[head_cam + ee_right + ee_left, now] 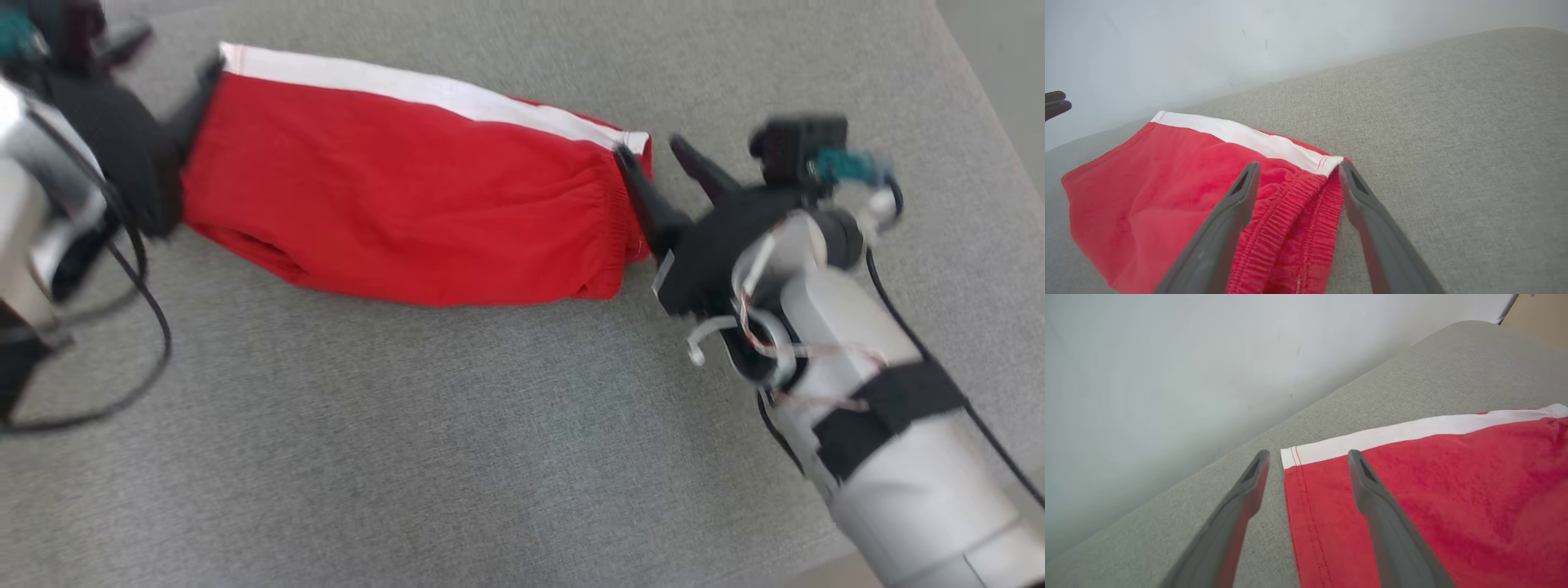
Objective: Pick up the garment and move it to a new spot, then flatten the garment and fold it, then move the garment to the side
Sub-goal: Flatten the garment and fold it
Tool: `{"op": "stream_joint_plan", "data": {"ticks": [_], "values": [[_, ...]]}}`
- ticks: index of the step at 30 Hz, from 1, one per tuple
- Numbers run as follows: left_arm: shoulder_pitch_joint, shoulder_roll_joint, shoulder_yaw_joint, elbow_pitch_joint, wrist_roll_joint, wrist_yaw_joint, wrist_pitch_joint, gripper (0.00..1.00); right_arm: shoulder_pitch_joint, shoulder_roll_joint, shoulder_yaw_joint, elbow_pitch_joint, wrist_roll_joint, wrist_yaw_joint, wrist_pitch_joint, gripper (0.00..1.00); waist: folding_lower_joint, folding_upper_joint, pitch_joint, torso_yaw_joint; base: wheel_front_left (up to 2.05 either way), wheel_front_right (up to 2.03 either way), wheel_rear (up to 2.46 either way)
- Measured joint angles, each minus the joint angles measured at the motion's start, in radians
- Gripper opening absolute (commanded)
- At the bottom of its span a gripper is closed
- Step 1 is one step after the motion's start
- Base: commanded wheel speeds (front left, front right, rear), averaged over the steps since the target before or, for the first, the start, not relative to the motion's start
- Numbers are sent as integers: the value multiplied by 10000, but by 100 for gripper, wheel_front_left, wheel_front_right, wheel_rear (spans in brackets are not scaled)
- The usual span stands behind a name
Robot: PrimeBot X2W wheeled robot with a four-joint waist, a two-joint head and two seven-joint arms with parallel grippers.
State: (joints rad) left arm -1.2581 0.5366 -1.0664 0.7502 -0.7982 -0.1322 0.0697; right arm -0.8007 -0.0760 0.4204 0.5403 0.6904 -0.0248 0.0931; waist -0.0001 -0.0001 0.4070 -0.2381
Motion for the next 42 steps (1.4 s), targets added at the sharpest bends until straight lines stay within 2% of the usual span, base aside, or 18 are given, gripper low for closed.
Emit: {"op": "stream_joint_plan", "data": {"ticks": [8,16,23,27,42], "values": [[1603,-12,-169,-665,-596,0,-736,100,1510,-508,-23,-635,-169,-33,-518,100,0,0,-362,369,0,0,0],[2952,428,-23,-924,-1093,13,-1513,100,2294,-571,61,-1262,-341,-215,-779,100,-1,0,-513,628,0,0,0],[3719,157,-115,-978,-1179,82,-1689,100,2754,-763,71,-1505,-418,-382,-849,100,-1,0,-624,690,0,0,0],[3780,102,-194,-920,-1175,104,-1705,100,2806,-792,161,-1569,-640,-466,-848,100,0,0,-624,686,0,0,0],[3706,-92,-81,-732,-1003,629,-2291,100,3236,-848,313,-2013,-963,-725,-901,100,1,0,-540,593,0,0,0]]}}
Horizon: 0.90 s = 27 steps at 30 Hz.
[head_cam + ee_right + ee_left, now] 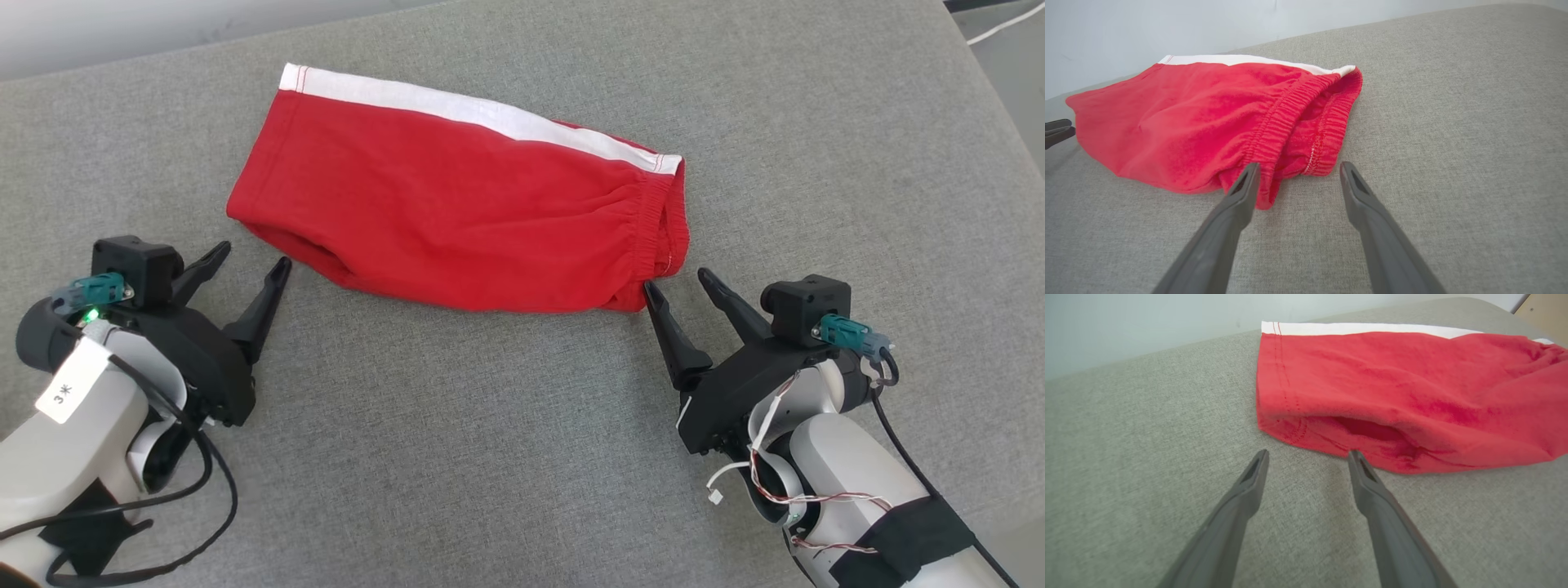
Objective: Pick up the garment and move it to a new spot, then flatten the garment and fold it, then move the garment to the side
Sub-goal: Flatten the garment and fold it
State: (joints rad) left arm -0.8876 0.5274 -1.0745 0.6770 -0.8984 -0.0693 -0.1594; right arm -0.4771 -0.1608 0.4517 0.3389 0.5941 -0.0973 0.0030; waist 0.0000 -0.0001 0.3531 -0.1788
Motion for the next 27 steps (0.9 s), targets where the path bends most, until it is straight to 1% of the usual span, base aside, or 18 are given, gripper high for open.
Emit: {"op": "stream_joint_plan", "data": {"ticks": [9,12,14,16,19,22,24,25,26,27], "values": [[-77,-255,221,-127,19,182,-318,100,15,12,-46,-138,-104,-90,-36,100,0,1,41,20,0,0,0],[-247,-259,224,-81,69,219,-316,100,-22,10,67,4,-520,-100,-31,100,0,1,100,19,0,0,0],[-316,-343,332,119,-98,215,-301,100,-39,86,69,142,-535,-167,-29,100,0,1,147,15,0,0,0],[-358,-307,337,253,-105,165,-259,100,-75,190,188,230,-623,-174,-17,100,0,2,193,-5,0,0,0],[-359,-307,514,485,-487,71,-169,100,-266,372,293,414,-704,-184,-17,100,0,1,281,-73,0,0,0],[-360,-322,577,594,-616,21,-96,100,-414,408,332,541,-819,-186,-17,100,1,2,378,-140,0,0,0],[-362,-414,583,731,-694,-33,-77,72,-483,435,339,677,-945,-188,-17,100,0,1,436,-175,0,0,0],[-362,-466,570,788,-708,-121,-38,51,-489,451,341,769,-988,-190,-19,100,0,1,457,-191,0,0,0],[-362,-500,562,811,-708,-153,10,39,-489,454,349,828,-1032,-215,-21,100,1,2,473,-203,0,0,0],[-362,-531,554,830,-709,-192,17,33,-496,464,353,859,-1049,-215,-29,100,0,1,487,-211,0,0,0]]}}
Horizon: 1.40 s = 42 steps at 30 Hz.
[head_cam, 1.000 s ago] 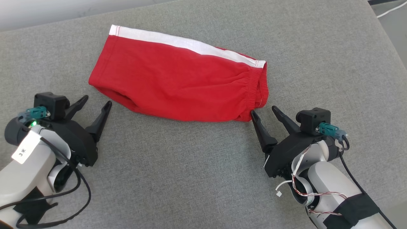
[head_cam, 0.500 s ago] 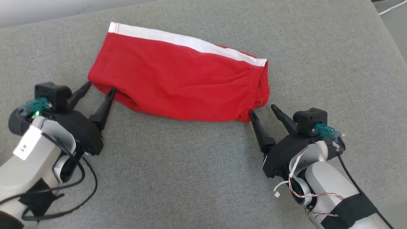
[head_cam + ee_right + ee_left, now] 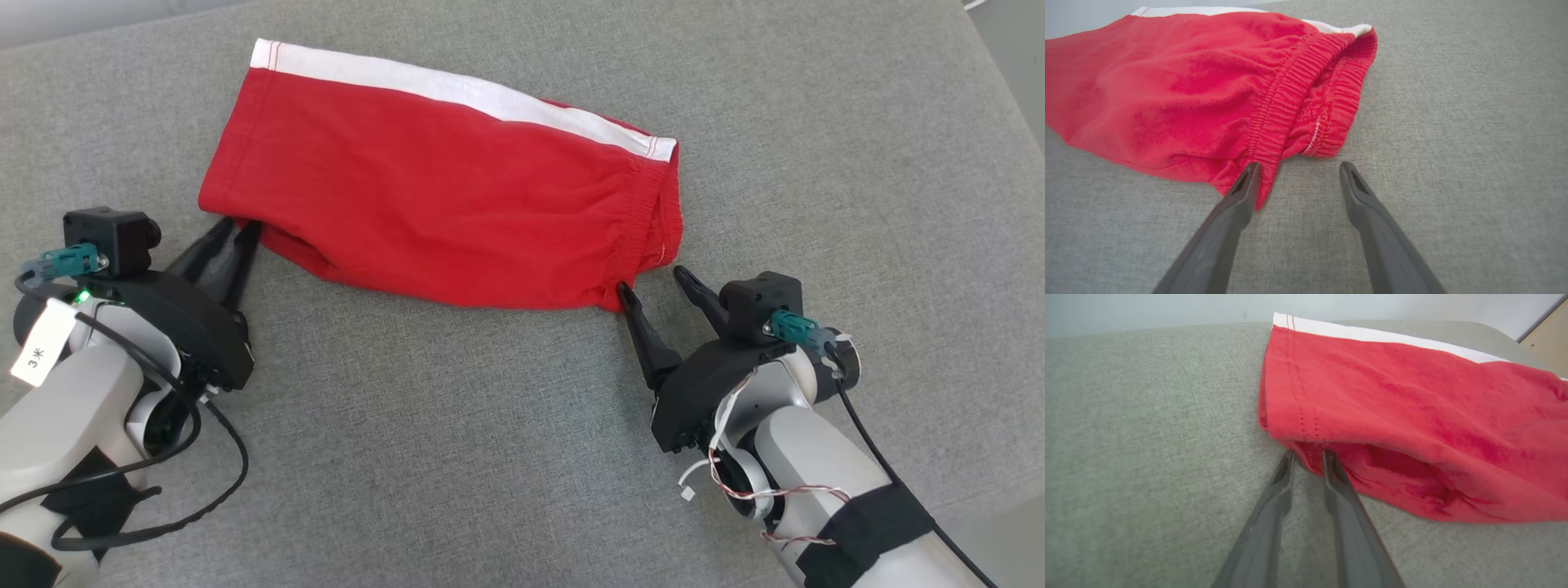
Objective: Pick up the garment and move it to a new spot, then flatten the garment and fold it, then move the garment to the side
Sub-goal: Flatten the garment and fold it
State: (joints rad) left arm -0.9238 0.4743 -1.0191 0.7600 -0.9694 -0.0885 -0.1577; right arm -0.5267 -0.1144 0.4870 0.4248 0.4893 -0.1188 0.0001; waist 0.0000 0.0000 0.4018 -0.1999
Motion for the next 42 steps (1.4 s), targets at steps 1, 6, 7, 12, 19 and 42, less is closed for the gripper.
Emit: {"op": "stream_joint_plan", "data": {"ticks": [1,6,7,12,19,42], "values": [[0,-25,-4,17,-2,-2,2,18,-33,21,4,35,-2,0,-2,100,0,0,13,-7,0,0,0],[-1,-92,-52,88,-48,-86,2,0,-210,127,56,226,-188,0,-171,0,-1,0,77,-13,0,0,0],[-8,-96,-61,92,-46,-88,0,0,-214,150,71,240,-230,0,-242,0,-1,0,86,-8,0,0,0],[-29,-125,-199,75,75,-90,-209,0,-264,142,-10,349,-280,-44,-481,0,-1,0,132,58,0,0,0],[66,-169,-290,21,261,-84,-545,0,-182,63,-194,393,-337,-46,-957,0,0,0,115,139,0,0,0],[428,-424,-284,265,341,6,-817,0,451,61,-303,-46,19,207,-1321,100,0,0,-222,164,0,0,0]]}}
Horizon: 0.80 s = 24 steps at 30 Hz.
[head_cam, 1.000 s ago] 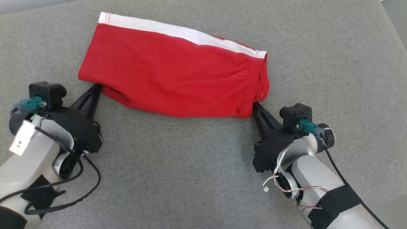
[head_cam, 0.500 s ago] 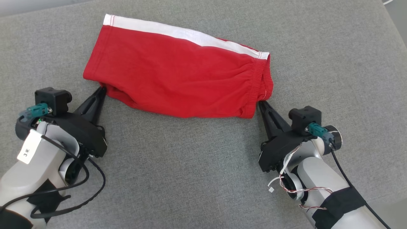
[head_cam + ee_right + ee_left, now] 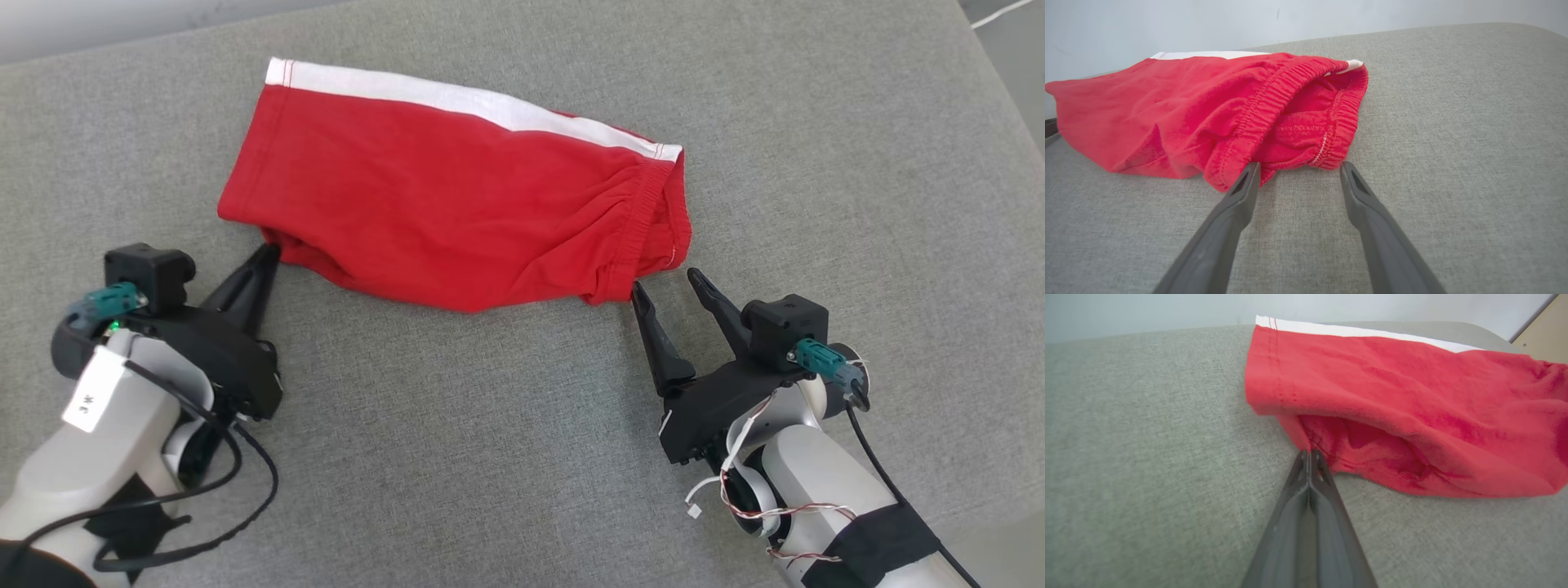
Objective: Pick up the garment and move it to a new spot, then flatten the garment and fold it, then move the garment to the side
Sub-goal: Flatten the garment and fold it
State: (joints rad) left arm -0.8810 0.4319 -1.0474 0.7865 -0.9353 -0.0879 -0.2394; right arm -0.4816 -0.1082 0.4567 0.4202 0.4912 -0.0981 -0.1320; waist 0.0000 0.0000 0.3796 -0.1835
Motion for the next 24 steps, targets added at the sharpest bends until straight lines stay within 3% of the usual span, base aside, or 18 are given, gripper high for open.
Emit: {"op": "stream_joint_plan", "data": {"ticks": [1,2,3,24], "values": [[19,-40,-12,21,19,0,0,0,8,-4,-15,-17,2,12,0,100,0,0,-32,-3,0,0,0],[33,-98,-29,58,31,2,0,41,13,-6,-29,-44,12,13,-2,100,0,0,-60,1,0,0,0],[59,-155,-61,67,69,15,0,100,29,-8,-38,-88,23,13,-4,100,0,0,-88,11,0,0,0],[219,-249,21,-67,462,541,-77,100,600,-211,213,-713,-366,-79,12,100,-1,1,-487,157,0,0,0]]}}
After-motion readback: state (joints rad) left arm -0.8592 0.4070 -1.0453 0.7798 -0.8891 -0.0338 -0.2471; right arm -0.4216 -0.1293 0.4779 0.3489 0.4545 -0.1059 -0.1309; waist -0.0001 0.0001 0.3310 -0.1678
